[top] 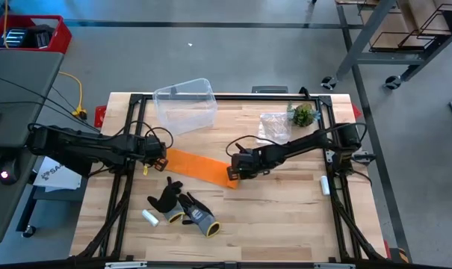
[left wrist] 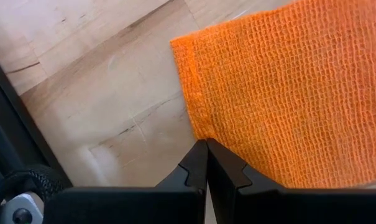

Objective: Roll bandage
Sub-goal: Roll the orange bandage

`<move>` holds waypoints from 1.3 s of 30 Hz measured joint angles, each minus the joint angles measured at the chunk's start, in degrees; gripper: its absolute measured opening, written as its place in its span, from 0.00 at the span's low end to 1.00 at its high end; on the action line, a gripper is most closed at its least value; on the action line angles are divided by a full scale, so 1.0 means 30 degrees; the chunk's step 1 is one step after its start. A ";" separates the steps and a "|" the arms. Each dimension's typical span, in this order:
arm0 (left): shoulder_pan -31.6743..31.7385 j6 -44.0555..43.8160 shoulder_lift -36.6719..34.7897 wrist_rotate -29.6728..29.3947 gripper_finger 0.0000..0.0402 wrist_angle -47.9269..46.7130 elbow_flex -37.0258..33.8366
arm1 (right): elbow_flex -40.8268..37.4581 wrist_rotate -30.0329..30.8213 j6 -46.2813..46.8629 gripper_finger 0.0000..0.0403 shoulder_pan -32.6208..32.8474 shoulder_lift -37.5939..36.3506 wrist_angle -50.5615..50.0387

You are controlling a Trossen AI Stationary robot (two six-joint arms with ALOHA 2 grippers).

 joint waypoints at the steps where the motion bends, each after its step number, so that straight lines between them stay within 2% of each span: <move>1: -0.0007 0.0191 -0.0001 -0.0001 0.00 -0.0007 -0.0033 | 0.0231 0.0002 0.0031 0.00 0.0000 -0.0025 0.0095; 9: -0.0007 0.0015 -0.0015 -0.0009 0.00 -0.0126 -0.0170 | 0.1707 0.1095 0.0165 0.00 -0.0335 -0.0073 0.1629; 18: -0.0002 0.0144 -0.0007 0.0163 0.00 -0.0205 -0.0197 | 0.2297 0.1569 -0.1491 0.00 -0.1461 -0.0101 0.2077; 21: 0.0000 0.0136 -0.0007 0.0330 0.00 -0.0305 -0.0197 | 0.2297 0.1375 -0.2275 0.00 -0.1669 -0.0538 0.1862; 26: 0.0000 -0.0028 -0.0004 0.0497 0.00 -0.0367 -0.0204 | 0.2319 -0.0034 -0.3228 0.00 -0.1522 -0.0809 0.1870; 39: -0.0007 0.0184 0.0036 0.0636 0.01 -0.0457 0.0464 | 0.2319 -0.0231 -0.3696 0.00 -0.1406 -0.0816 0.2374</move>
